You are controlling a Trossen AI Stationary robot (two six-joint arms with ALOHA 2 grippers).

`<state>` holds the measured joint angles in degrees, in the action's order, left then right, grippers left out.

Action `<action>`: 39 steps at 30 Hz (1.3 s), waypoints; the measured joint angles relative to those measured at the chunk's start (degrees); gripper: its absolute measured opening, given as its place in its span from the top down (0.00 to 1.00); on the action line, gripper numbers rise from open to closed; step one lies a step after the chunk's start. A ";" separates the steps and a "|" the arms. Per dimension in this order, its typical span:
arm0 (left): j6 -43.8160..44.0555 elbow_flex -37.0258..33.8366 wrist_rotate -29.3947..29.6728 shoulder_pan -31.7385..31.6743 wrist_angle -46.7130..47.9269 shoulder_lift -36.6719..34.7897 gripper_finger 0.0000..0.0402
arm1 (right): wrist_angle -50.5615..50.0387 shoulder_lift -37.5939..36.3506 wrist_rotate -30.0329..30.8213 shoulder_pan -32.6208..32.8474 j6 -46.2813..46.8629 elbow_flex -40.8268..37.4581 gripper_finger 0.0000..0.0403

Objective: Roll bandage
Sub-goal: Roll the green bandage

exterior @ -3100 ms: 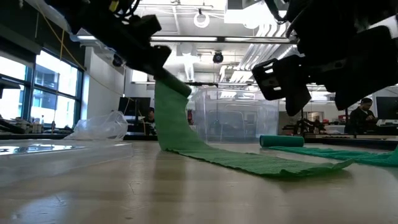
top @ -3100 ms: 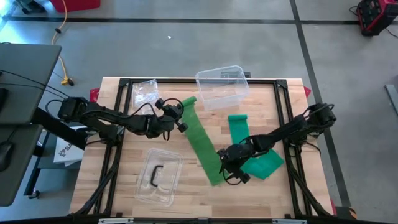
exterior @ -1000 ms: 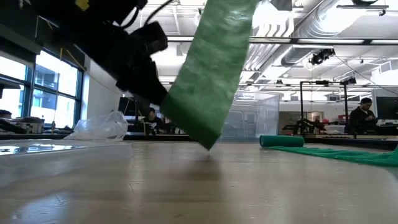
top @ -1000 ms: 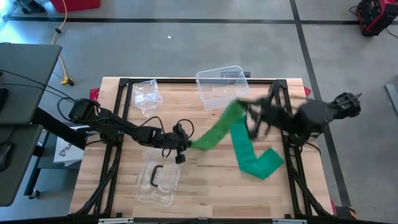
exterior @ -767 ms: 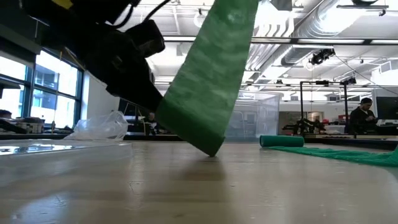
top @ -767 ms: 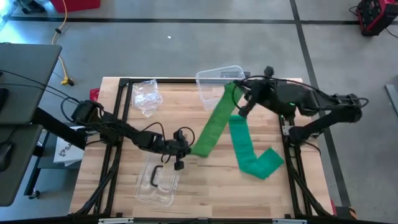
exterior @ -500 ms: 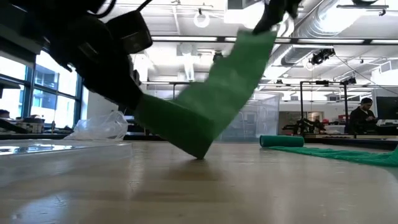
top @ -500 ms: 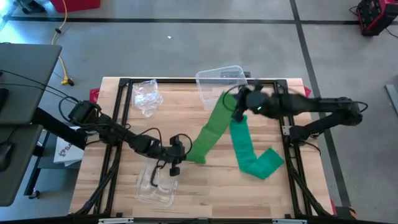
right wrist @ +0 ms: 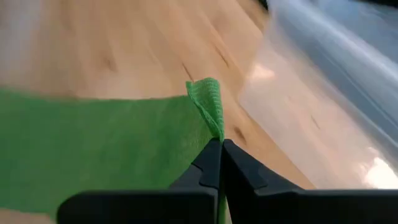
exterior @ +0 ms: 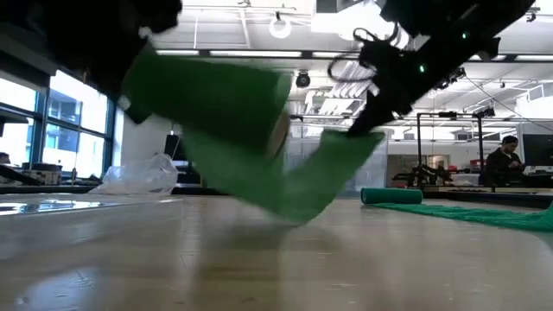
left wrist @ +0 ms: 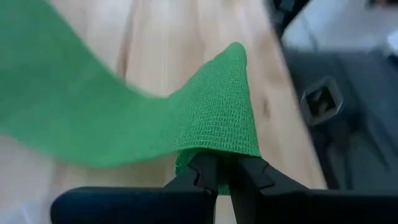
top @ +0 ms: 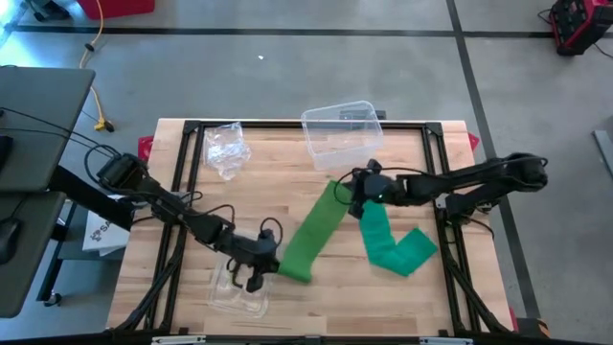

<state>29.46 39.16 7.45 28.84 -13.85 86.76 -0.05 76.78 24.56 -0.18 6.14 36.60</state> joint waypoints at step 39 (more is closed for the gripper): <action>2.75 0.10 11.92 -7.04 -7.01 -3.91 0.96 | 43.72 12.26 -2.33 24.67 3.97 -7.21 0.66</action>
<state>32.21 39.27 19.37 21.79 -20.86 82.85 43.67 89.05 22.23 24.49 10.11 29.39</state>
